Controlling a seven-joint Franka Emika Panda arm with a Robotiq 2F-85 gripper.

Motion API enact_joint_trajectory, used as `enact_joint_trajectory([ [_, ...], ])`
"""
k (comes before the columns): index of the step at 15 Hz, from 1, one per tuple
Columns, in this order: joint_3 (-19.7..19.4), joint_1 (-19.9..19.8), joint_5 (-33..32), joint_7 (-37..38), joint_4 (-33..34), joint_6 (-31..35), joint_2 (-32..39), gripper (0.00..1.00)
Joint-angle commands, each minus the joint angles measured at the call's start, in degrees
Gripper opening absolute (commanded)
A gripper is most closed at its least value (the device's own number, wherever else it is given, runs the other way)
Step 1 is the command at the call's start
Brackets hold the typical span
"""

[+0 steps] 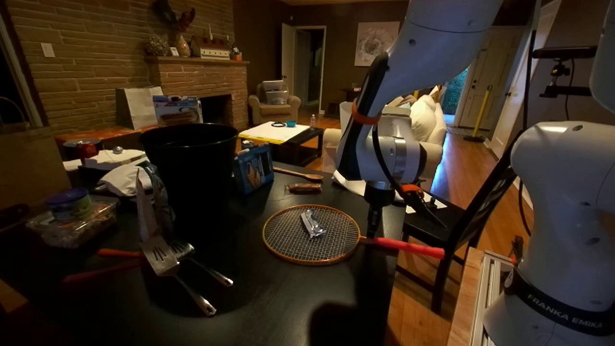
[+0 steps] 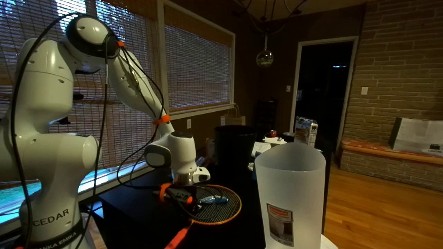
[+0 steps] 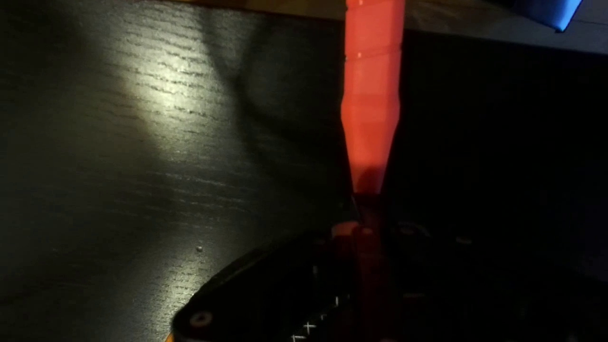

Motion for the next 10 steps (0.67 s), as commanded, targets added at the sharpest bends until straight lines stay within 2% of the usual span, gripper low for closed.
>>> enact_joint_trajectory([
  [1, -2.6, 2.9, 0.4, -0.2, 0.0, -0.7, 0.5, 0.0],
  [2, -2.9, 3.3, 0.5, -0.1, 0.0, -1.0, 0.7, 0.0],
  [3, -3.1, 3.5, 0.7, -0.1, 0.0, -1.1, 0.8, 0.25],
  [5, -3.4, 3.8, 0.8, 0.0, -0.1, -1.4, 0.7, 0.33],
  [10, -2.6, 3.2, 1.4, -0.4, -0.1, -1.5, 0.7, 0.68],
])
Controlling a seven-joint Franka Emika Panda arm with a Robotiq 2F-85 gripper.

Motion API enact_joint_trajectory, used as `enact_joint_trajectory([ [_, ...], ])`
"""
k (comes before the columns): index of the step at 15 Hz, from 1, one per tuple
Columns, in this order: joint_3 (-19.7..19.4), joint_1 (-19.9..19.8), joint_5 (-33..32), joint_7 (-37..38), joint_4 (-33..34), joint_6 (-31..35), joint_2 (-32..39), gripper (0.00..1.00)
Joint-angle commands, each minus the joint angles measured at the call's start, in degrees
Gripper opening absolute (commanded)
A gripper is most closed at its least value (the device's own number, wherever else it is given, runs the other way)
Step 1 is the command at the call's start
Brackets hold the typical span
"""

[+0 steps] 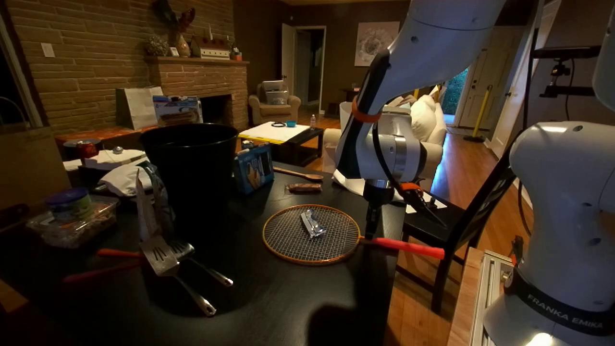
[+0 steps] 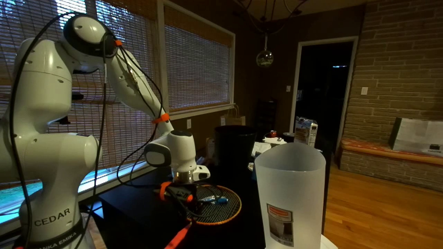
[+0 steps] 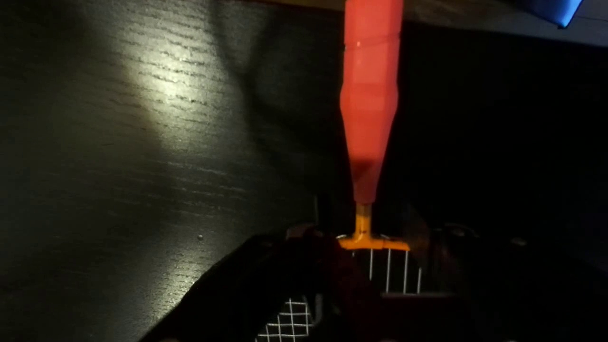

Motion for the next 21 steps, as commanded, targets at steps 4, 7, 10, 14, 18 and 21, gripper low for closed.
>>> enact_joint_trajectory([
  [4, 0.5, 0.1, 1.5, -0.7, -0.1, -1.7, 0.8, 0.96],
  [7, 1.1, -0.5, 2.1, -1.1, -0.1, -1.5, 0.7, 0.85],
  [10, 1.9, -1.3, 2.7, -1.6, -0.1, -1.1, 0.6, 0.95],
  [14, 2.9, -2.9, 3.2, -2.1, -0.1, -0.9, 0.5, 0.88],
  [18, 4.1, -4.6, 3.4, -2.7, -0.1, -0.8, 0.5, 0.85],
  [21, 5.2, -6.0, 3.6, -3.0, -0.1, -0.6, 0.1, 0.87],
])
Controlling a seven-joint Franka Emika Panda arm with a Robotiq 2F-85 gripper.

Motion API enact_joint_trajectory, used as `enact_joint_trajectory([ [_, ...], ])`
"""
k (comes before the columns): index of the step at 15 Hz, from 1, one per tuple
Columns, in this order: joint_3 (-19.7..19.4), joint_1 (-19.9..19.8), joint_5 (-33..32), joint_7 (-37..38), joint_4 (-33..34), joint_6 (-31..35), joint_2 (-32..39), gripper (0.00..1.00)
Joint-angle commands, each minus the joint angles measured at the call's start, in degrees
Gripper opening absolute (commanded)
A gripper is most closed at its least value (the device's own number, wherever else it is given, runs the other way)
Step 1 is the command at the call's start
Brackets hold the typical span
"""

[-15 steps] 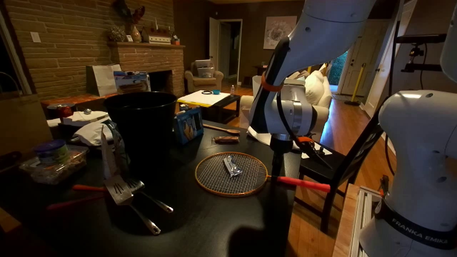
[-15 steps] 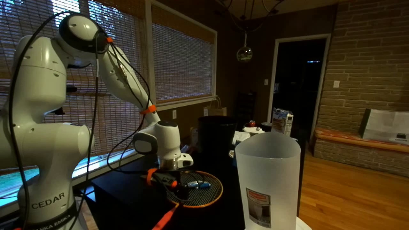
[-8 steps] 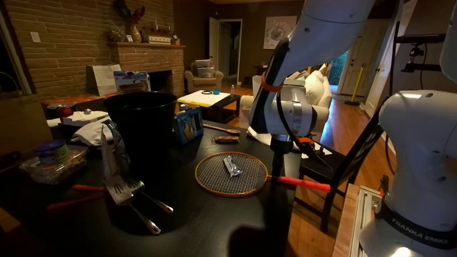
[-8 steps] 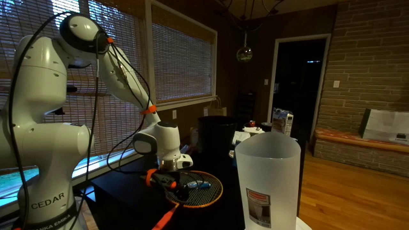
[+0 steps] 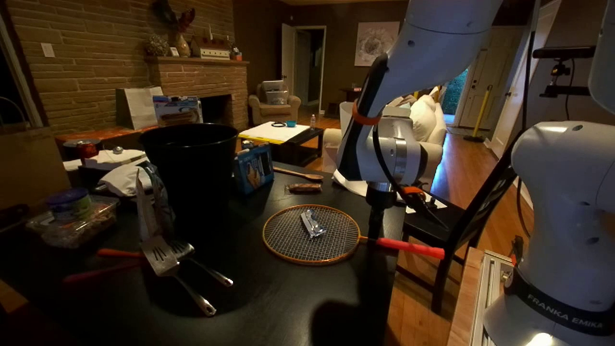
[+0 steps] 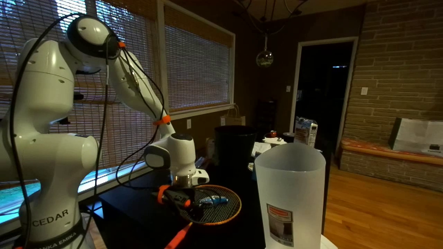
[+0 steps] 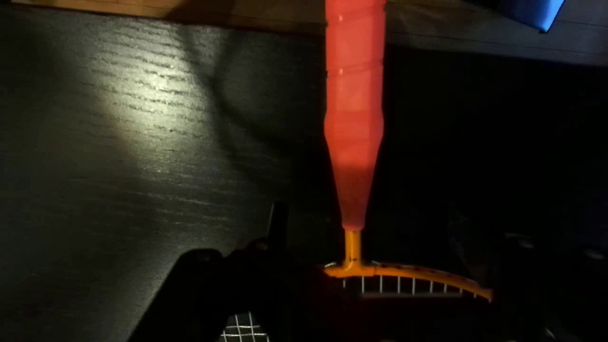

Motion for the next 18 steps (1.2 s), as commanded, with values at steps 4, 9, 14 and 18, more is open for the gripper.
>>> enact_joint_trajectory([
  [4, 3.4, -3.4, 3.1, -2.6, 0.0, 0.8, -0.3, 0.89],
  [9, 6.1, -5.3, 5.9, -4.1, 0.4, 1.1, 0.0, 0.75],
  [14, 7.8, -6.9, 8.7, -6.2, 1.3, 1.3, 0.5, 0.34],
  [18, 9.0, -8.0, 10.3, -7.8, 1.7, 1.9, 0.7, 0.08],
])
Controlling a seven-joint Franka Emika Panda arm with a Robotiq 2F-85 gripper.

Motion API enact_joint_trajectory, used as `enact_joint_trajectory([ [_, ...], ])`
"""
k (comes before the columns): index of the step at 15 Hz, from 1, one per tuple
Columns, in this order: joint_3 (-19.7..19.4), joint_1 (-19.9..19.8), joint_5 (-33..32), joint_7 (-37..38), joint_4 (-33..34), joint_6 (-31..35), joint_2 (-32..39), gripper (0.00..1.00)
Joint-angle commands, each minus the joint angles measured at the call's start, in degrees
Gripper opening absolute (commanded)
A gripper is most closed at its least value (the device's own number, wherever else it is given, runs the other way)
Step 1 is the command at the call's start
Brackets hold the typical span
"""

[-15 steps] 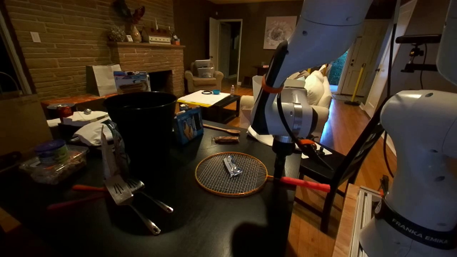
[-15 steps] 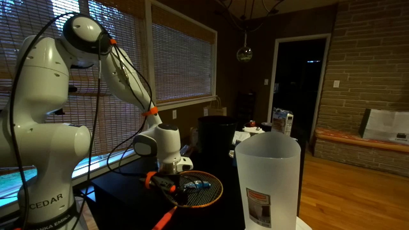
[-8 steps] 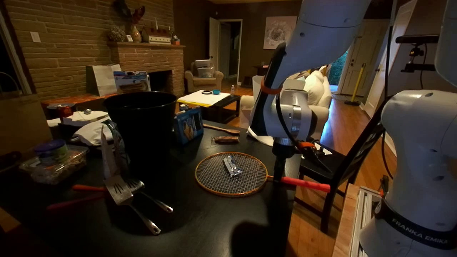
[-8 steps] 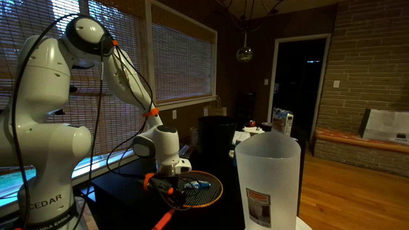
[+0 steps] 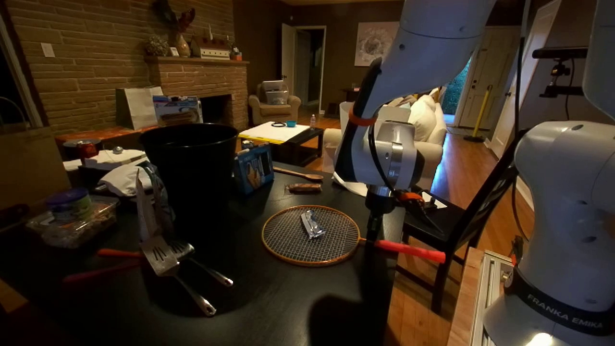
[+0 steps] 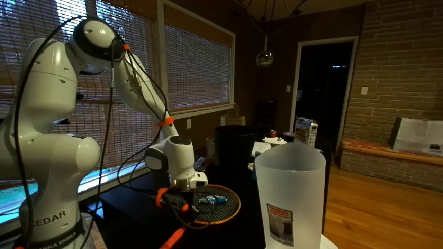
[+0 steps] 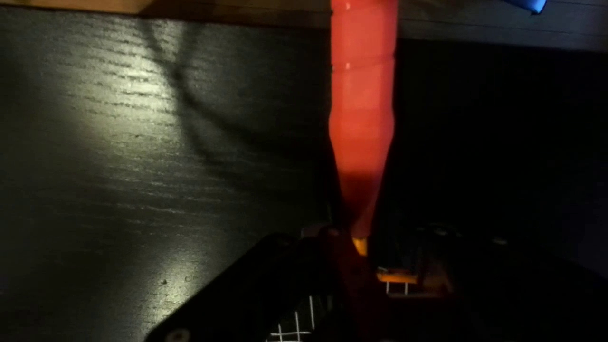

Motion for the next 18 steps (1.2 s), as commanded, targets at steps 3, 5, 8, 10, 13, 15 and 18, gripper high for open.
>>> enact_joint_trajectory([
  [3, 2.4, -2.2, 3.7, -3.8, 1.0, 0.9, 0.7, 0.41],
  [5, 2.8, -2.5, 4.0, -4.3, 1.0, 1.0, 0.7, 0.49],
  [8, 3.6, -3.1, 5.0, -5.0, 1.1, 1.0, 0.8, 0.7],
  [10, 4.0, -3.3, 5.6, -5.6, 1.3, 1.0, 0.8, 0.34],
  [13, 4.6, -3.8, 6.1, -6.5, 1.6, 1.1, 0.9, 0.31],
  [15, 4.9, -4.1, 6.3, -6.9, 1.8, 1.5, 0.7, 0.16],
  [18, 5.1, -4.4, 6.8, -7.5, 2.1, 2.1, 0.5, 0.0],
])
